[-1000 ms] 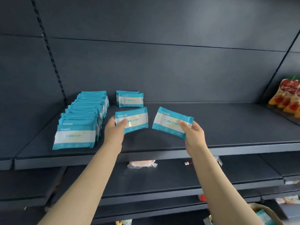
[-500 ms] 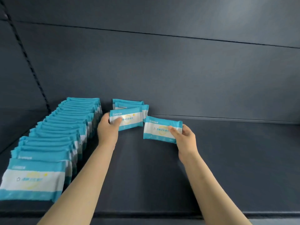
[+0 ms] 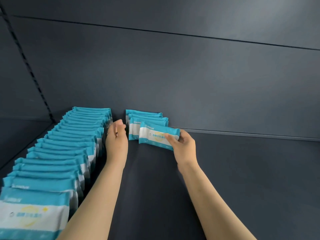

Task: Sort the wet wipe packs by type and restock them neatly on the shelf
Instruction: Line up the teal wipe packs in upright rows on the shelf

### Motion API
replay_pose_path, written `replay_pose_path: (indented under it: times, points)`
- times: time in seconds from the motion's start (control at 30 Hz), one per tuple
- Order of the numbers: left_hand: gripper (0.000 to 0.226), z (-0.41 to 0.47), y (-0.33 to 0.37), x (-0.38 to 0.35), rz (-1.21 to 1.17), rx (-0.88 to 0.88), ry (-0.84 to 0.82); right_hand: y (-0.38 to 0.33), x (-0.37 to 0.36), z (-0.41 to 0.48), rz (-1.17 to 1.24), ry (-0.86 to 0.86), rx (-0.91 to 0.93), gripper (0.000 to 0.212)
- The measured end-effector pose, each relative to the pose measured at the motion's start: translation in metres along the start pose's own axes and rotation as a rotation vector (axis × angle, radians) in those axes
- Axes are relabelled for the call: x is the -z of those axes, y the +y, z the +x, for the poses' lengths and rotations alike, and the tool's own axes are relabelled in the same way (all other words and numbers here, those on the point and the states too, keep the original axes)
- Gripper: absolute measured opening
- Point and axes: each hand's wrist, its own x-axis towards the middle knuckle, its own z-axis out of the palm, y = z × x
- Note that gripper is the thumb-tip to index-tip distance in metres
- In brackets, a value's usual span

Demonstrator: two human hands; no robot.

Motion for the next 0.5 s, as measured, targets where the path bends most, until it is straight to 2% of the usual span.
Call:
replay_pose_path:
  times: [0.1, 0.27, 0.4, 0.43, 0.5]
  points:
    - [0.023, -0.002, 0.000, 0.002, -0.052, 0.035, -0.034, 0.005, -0.021, 0.010, -0.067, 0.014, 0.028, 0.020]
    - [0.022, -0.003, -0.001, 0.000, -0.020, 0.021, -0.075, 0.005, -0.035, 0.014, -0.186, 0.112, 0.177, 0.034]
    - [0.029, -0.005, 0.001, -0.002, 0.001, 0.008, -0.081, 0.009, -0.038, 0.014, -0.217, 0.116, 0.201, 0.030]
    - [0.031, -0.004, 0.000, -0.002, -0.004, 0.010, -0.087, 0.008, -0.037, 0.014, -0.212, 0.108, 0.192, 0.030]
    - [0.054, -0.005, 0.002, -0.002, -0.027, 0.022, -0.085, 0.005, -0.033, 0.013, -0.186, 0.084, 0.147, 0.032]
